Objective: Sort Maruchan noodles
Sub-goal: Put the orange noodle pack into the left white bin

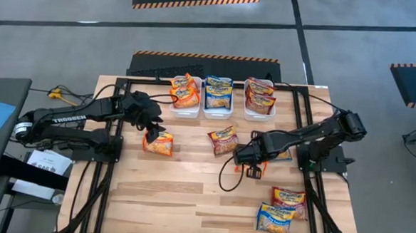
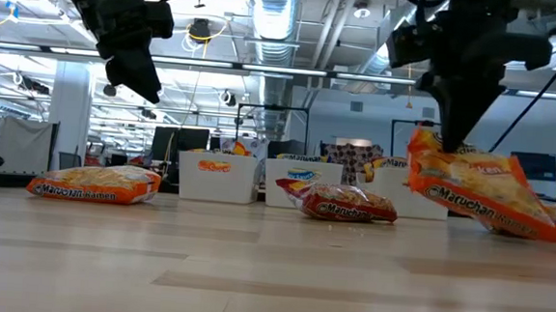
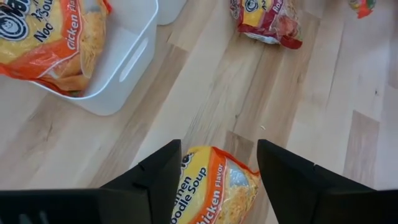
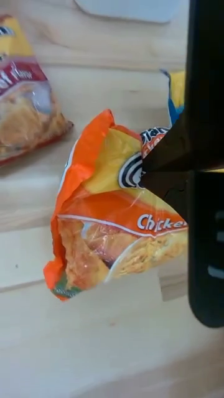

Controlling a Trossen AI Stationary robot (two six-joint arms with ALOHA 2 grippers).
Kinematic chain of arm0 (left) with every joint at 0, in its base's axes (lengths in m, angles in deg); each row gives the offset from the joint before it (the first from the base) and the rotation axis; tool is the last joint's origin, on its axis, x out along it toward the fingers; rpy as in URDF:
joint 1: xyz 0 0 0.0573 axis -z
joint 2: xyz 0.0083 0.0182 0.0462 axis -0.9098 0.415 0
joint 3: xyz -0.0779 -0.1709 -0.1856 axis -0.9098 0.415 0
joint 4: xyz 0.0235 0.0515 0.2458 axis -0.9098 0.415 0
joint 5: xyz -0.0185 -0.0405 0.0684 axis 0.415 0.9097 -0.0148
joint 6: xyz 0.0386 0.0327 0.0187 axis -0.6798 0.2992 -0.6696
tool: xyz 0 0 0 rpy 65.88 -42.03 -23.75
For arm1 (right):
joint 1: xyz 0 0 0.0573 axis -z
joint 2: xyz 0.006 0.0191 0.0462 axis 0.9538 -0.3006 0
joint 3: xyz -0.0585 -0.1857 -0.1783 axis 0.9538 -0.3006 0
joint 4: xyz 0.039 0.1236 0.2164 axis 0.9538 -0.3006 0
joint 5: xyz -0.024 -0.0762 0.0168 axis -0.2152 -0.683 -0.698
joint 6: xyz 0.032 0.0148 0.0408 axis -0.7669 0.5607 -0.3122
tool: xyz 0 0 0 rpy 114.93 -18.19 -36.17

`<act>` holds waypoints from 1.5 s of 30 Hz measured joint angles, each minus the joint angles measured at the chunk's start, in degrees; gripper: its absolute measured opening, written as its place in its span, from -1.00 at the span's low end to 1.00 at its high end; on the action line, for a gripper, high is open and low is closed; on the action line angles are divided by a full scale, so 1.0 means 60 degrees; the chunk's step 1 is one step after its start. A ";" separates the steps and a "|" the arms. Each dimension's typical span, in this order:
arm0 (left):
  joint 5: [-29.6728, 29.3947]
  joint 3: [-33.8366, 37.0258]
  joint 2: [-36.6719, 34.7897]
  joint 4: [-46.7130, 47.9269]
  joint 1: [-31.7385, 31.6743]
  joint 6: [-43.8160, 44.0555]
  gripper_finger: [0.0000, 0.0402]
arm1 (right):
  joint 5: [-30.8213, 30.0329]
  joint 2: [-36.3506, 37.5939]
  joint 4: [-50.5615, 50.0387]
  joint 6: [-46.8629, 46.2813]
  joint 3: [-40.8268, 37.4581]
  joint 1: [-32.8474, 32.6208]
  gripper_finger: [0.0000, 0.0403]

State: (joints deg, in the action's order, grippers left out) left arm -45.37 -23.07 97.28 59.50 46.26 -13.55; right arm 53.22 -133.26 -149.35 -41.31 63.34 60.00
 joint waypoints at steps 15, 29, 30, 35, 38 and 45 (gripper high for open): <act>0.0268 0.0000 0.0000 -0.3528 0.0004 0.2302 0.09 | -0.0538 0.0007 0.1133 0.0228 0.0608 0.0294 -0.98; 0.1061 -0.0007 0.0593 -0.5654 0.0104 0.2478 0.09 | -0.0942 0.0015 0.1697 0.1812 0.2624 0.1627 -0.98; 0.1125 -0.0007 0.0769 -0.5779 0.0116 0.2478 0.09 | -0.0940 0.0015 0.1695 0.1909 0.2732 0.1704 -0.98; 0.1356 -0.0199 0.1597 -0.6260 0.0117 0.2434 0.09 | -0.0938 0.0015 0.1867 0.2316 0.3076 0.1967 -0.98; 0.1362 -0.0389 0.2169 -0.6545 0.0159 0.2403 0.09 | -0.0934 0.0015 0.2271 0.2669 0.3091 0.2104 -0.98; 0.1530 -0.0886 0.3432 -0.7403 0.0160 0.2512 0.09 | -0.0967 0.0011 0.2429 0.2947 0.3091 0.2376 -0.98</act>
State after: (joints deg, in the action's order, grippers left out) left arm -36.19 -28.39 117.87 15.08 47.22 1.52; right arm 47.42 -133.20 -134.77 -23.63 81.89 74.25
